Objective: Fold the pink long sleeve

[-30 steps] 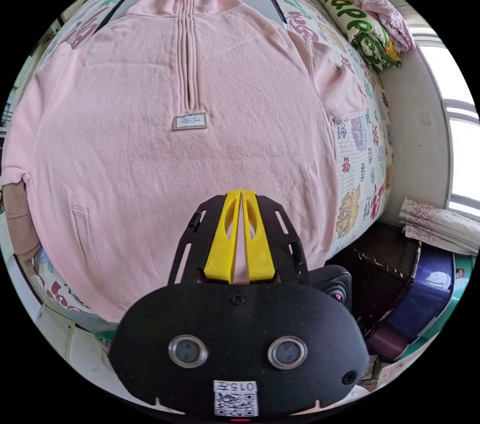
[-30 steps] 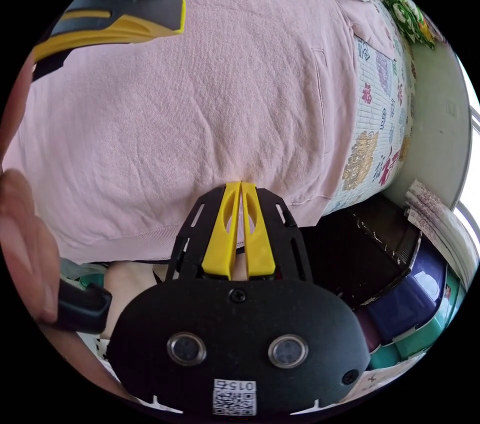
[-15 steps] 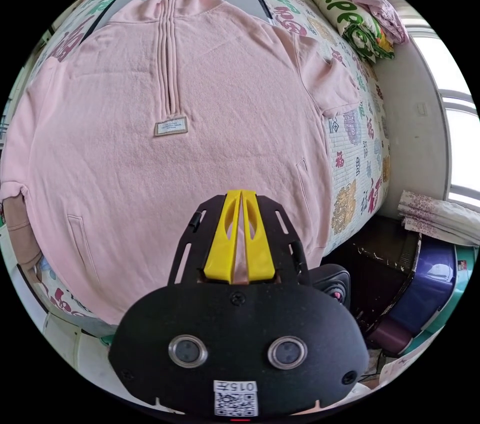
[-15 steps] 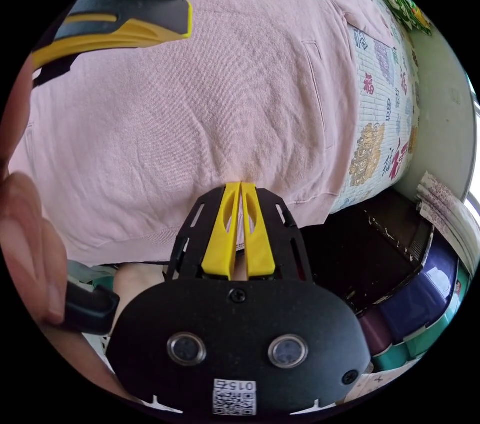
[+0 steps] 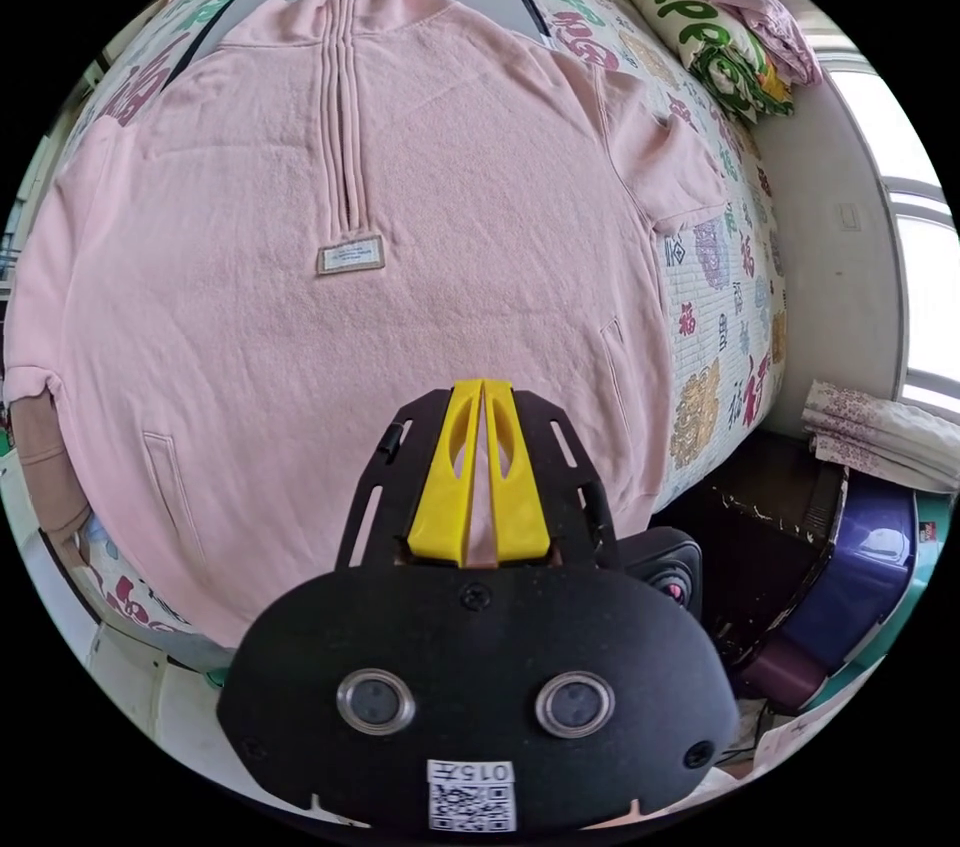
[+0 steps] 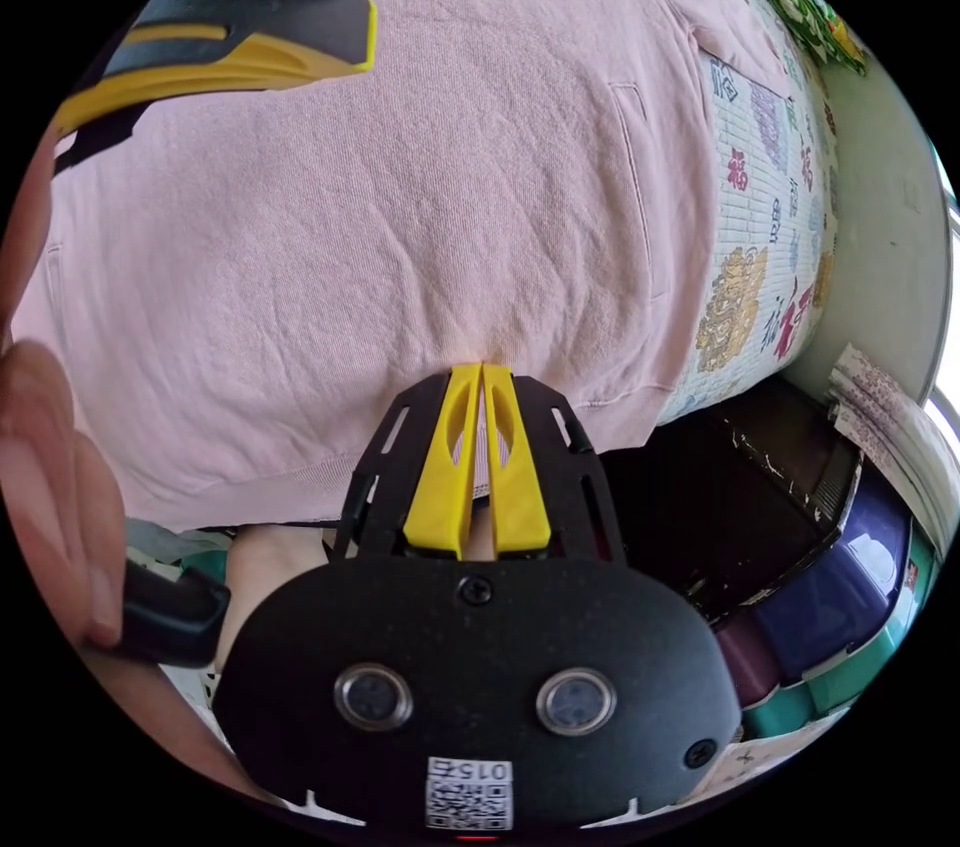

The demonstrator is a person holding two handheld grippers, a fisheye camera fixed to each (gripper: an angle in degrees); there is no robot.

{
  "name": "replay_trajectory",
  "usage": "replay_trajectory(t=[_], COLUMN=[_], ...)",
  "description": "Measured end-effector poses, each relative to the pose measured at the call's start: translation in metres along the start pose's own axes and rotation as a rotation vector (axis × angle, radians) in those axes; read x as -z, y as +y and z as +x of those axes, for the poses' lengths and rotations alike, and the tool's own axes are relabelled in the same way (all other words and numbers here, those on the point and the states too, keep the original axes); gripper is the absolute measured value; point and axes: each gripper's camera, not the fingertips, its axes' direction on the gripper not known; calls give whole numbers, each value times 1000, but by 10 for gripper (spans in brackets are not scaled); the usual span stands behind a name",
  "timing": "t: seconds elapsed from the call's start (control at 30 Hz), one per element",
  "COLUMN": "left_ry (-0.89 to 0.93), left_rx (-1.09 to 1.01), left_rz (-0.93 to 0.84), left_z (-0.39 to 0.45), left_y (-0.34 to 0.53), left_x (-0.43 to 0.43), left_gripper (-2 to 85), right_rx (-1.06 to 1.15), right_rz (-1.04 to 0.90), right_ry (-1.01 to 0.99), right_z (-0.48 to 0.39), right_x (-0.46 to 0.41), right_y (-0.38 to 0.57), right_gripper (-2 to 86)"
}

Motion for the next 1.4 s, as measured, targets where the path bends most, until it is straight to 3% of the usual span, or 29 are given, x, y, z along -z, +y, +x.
replay_trajectory(t=[0.53, 1.03, 1.27, 1.4], left_ry=[4, 48, 41, 16], left_rx=[-2, 120, 176, 89], left_rz=[2, 57, 102, 124], left_z=[10, 13, 29, 55], left_y=[-37, -61, -66, -74], left_x=[-6, -12, -17, -19], left_gripper=[-9, -9, -9, -9], right_rx=[-9, 91, 171, 119], right_rz=[20, 70, 126, 146], right_ry=[-15, -45, -133, -244], right_z=[-39, -76, -77, -68], right_x=[30, 78, 111, 133], right_y=[63, 160, 217, 249], right_gripper=[-5, -5, -7, -8])
